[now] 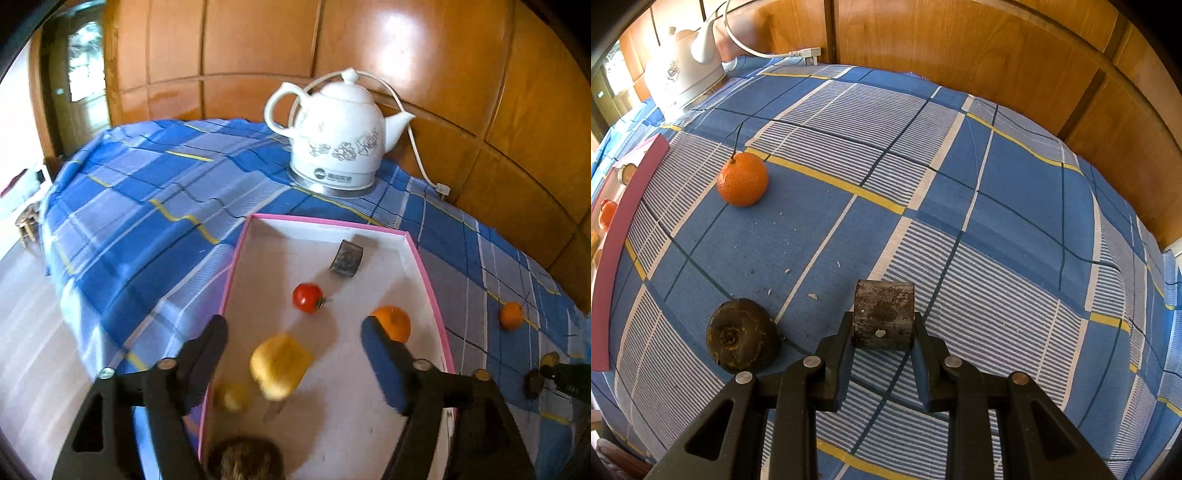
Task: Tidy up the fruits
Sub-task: 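Carry the tomato with the left tool into the tray and release it, then carry the log piece with the right tool into the tray and release it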
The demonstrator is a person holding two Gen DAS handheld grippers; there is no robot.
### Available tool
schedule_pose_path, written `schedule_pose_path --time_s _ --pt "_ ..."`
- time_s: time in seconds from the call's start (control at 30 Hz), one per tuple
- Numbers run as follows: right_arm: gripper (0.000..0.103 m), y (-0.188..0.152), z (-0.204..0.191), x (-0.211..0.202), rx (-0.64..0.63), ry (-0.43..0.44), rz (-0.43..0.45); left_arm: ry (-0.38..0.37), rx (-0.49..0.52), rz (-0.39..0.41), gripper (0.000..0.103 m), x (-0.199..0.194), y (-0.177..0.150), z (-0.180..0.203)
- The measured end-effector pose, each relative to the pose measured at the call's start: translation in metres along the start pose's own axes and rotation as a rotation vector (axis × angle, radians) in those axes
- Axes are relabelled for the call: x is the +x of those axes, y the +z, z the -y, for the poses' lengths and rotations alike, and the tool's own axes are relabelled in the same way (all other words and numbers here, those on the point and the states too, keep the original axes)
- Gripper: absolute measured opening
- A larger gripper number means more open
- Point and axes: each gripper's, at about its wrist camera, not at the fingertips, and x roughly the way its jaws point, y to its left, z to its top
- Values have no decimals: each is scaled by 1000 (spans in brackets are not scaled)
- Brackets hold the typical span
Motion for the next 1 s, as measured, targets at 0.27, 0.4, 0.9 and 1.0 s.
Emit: schedule_pose_path --time_s 0.27,0.4,0.9,1.0 --pt "28 -2 -8 -2 -6 -22 7 113 1 158 103 -51 -21 12" --pt "28 -4 -10 -3 -4 -29 12 156 29 219 103 -68 -23 19" --pt "26 -7 -22 -15 -26 -9 55 200 36 251 103 -82 -29 14" --pt "27 -4 -35 -31 -50 18 87 192 32 226 103 -76 -31 9"
